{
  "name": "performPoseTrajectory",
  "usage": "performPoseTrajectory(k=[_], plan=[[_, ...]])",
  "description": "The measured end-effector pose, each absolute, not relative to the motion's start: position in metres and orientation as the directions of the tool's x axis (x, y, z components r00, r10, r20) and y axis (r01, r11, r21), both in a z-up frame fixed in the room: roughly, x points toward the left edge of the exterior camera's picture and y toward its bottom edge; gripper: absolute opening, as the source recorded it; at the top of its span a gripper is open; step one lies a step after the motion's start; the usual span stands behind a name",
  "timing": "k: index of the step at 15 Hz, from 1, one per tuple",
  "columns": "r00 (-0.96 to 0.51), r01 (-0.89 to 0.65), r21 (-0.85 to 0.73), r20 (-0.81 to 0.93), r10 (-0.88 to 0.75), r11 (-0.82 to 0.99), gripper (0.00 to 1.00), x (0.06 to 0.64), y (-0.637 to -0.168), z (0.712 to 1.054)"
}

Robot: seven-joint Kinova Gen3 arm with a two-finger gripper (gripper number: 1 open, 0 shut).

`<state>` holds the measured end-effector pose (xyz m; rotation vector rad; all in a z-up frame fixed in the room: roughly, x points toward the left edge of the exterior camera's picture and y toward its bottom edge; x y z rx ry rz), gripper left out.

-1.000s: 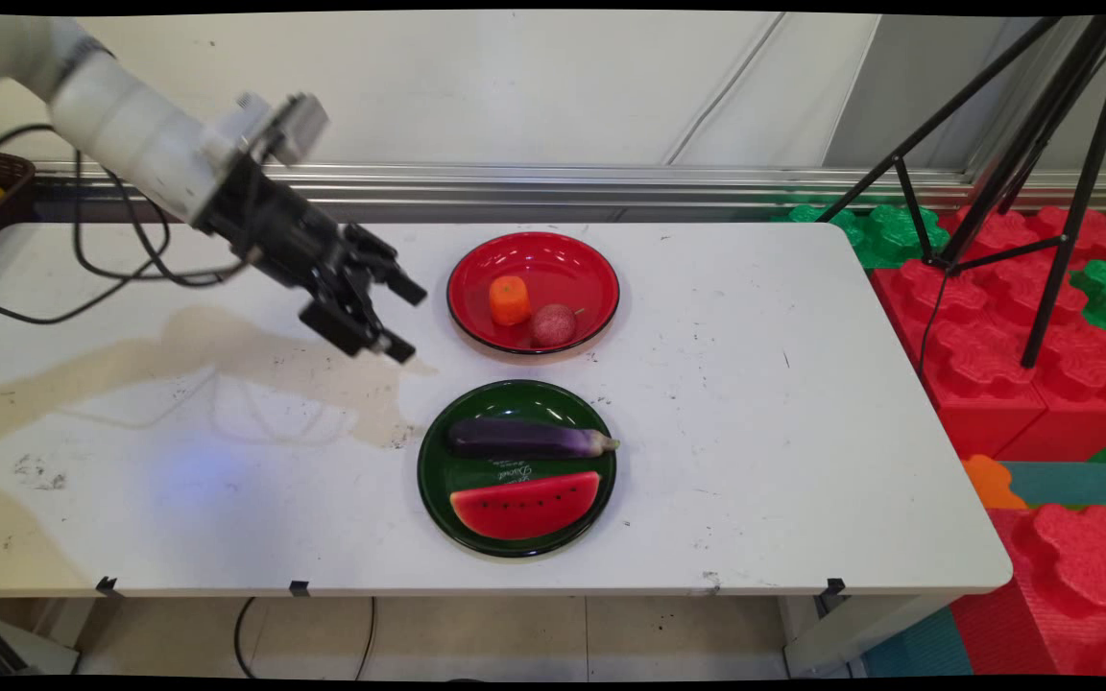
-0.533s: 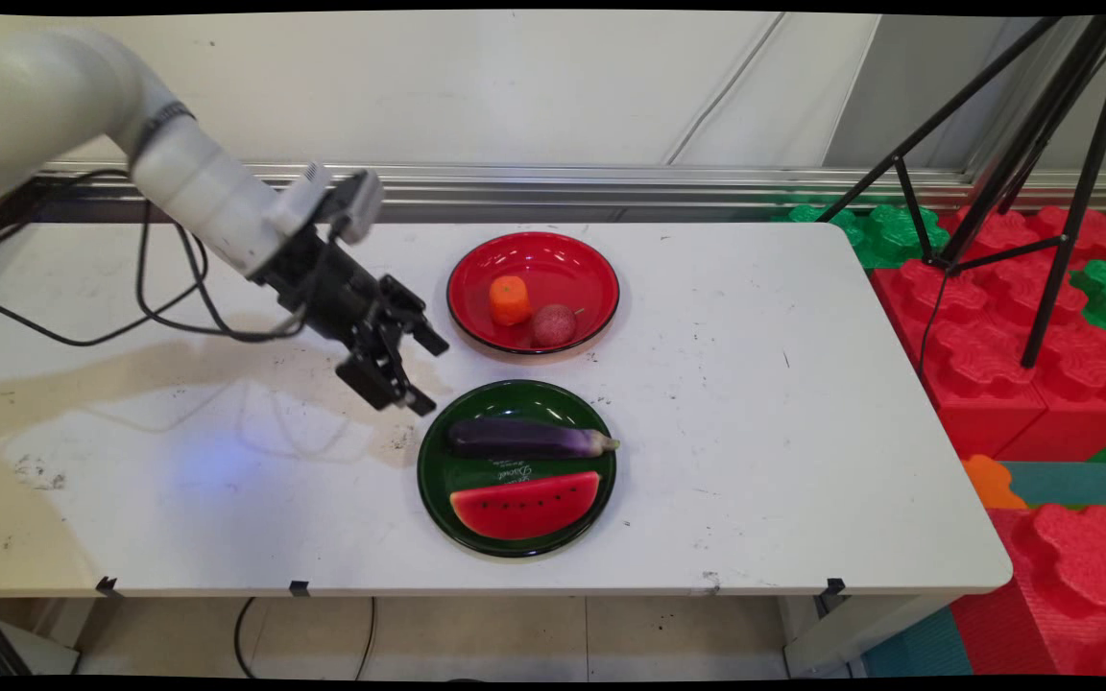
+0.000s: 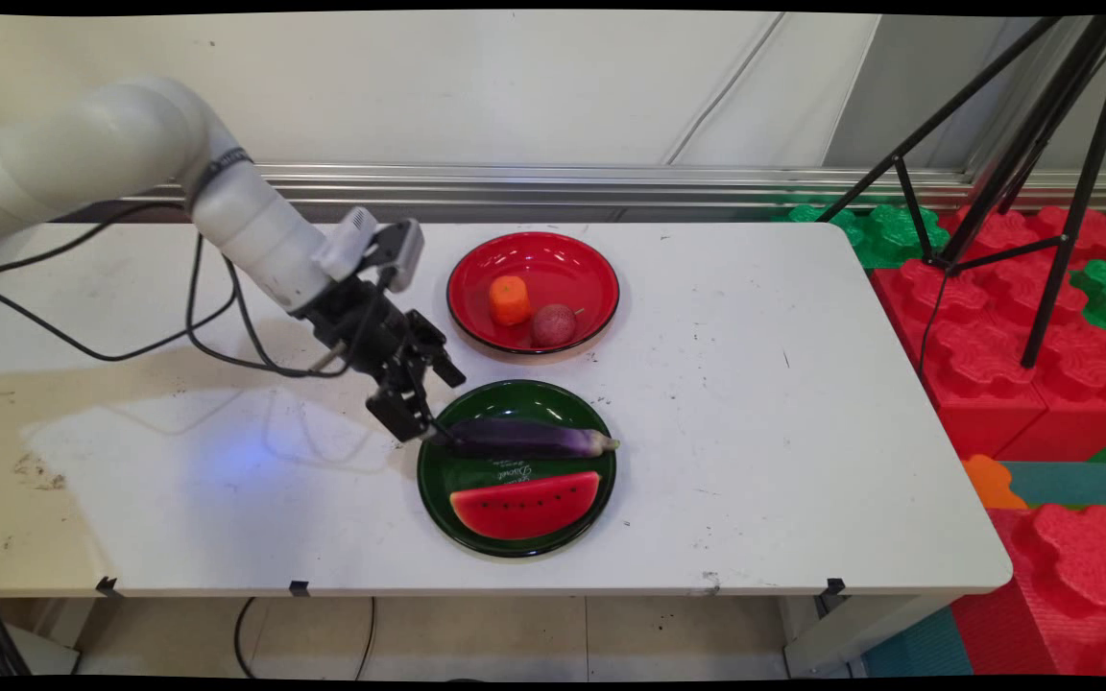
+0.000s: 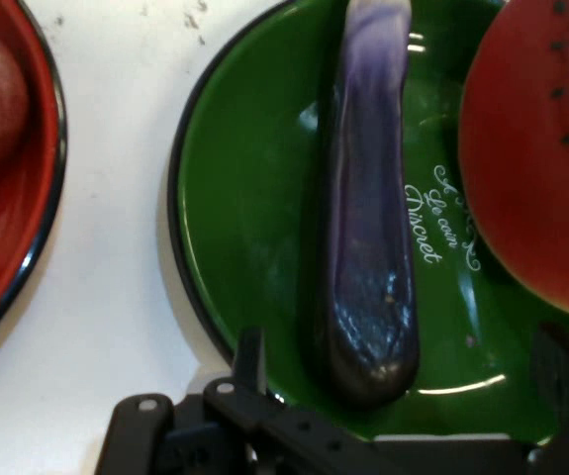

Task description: Pick up the eggplant from the green plate, then place the picked object on the table

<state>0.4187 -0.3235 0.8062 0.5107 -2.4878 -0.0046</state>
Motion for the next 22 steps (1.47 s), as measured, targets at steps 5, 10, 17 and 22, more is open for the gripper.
performPoseTrajectory(k=[5,10,17,22], plan=[[-0.769,-0.344,0.115,0.535,-0.35,0.932,1.0,0.404,-0.328,0.79],[-0.785,-0.323,0.105,0.525,-0.328,0.941,1.0,0.391,-0.332,0.775],[-0.795,-0.293,0.083,0.532,-0.291,0.953,0.0,0.377,-0.337,0.765],[-0.793,-0.29,0.071,0.54,-0.281,0.954,0.0,0.372,-0.339,0.765]])
